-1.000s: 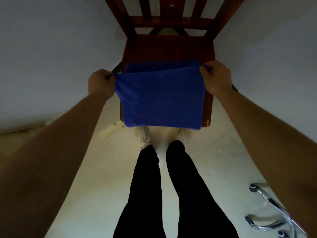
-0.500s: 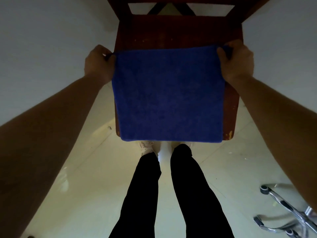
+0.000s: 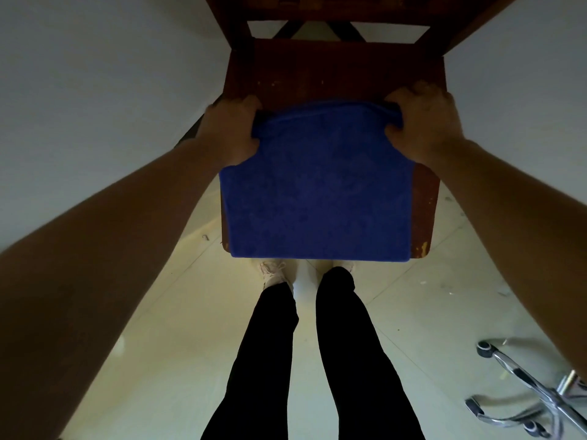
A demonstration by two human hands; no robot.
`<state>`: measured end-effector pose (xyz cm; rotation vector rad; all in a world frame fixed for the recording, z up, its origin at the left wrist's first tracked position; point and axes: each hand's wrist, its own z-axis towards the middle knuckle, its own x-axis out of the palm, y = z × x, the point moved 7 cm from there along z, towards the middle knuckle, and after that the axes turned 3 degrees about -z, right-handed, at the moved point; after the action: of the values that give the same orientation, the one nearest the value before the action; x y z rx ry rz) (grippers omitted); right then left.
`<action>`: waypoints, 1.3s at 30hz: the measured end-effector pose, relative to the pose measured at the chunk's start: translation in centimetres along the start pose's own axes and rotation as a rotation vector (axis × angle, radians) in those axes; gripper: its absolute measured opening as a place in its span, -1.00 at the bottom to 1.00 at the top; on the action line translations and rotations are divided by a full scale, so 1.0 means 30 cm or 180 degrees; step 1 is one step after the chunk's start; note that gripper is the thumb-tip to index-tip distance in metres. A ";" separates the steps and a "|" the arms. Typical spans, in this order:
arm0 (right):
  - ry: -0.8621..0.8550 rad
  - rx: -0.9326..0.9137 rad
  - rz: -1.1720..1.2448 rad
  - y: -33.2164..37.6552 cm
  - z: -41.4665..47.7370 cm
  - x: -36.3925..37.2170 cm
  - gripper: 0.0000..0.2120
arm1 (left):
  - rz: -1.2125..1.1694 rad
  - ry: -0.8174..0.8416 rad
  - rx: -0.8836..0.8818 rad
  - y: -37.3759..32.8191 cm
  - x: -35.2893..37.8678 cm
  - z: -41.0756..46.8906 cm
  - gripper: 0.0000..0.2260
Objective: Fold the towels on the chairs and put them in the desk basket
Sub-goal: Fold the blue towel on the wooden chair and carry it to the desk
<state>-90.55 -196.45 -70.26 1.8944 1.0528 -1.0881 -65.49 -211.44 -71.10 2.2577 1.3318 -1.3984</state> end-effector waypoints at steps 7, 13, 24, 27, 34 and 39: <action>-0.0585 -0.0485 -0.0038 0.016 -0.212 -0.036 -0.77 | 0.0355 -0.1039 0.0442 -0.046 0.009 -0.234 -0.78; -0.0002 -0.0689 -0.0454 0.000 -0.429 0.166 -0.71 | 0.0834 -0.0402 0.0166 -0.003 0.248 -0.439 -0.74; -0.0503 -0.0104 0.0069 0.003 -0.427 0.030 -0.76 | 0.0289 -0.0714 -0.0303 0.028 0.130 -0.430 -0.76; -0.0822 0.0261 0.0524 -0.018 -0.399 -0.106 -0.71 | -0.0368 -0.1489 -0.0589 0.032 -0.055 -0.421 -0.71; -0.1468 0.0756 0.2151 -0.046 -0.306 -0.472 -0.70 | -0.1589 -0.2288 -0.0744 -0.031 -0.469 -0.400 -0.72; -0.1703 0.0496 0.1799 -0.055 -0.258 -0.640 -0.74 | -0.1458 -0.2369 -0.0467 -0.066 -0.643 -0.364 -0.68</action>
<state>-95.56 -194.90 -50.16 1.7099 0.1223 -1.2450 -63.17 -215.78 -49.39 1.1543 1.6151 -1.9234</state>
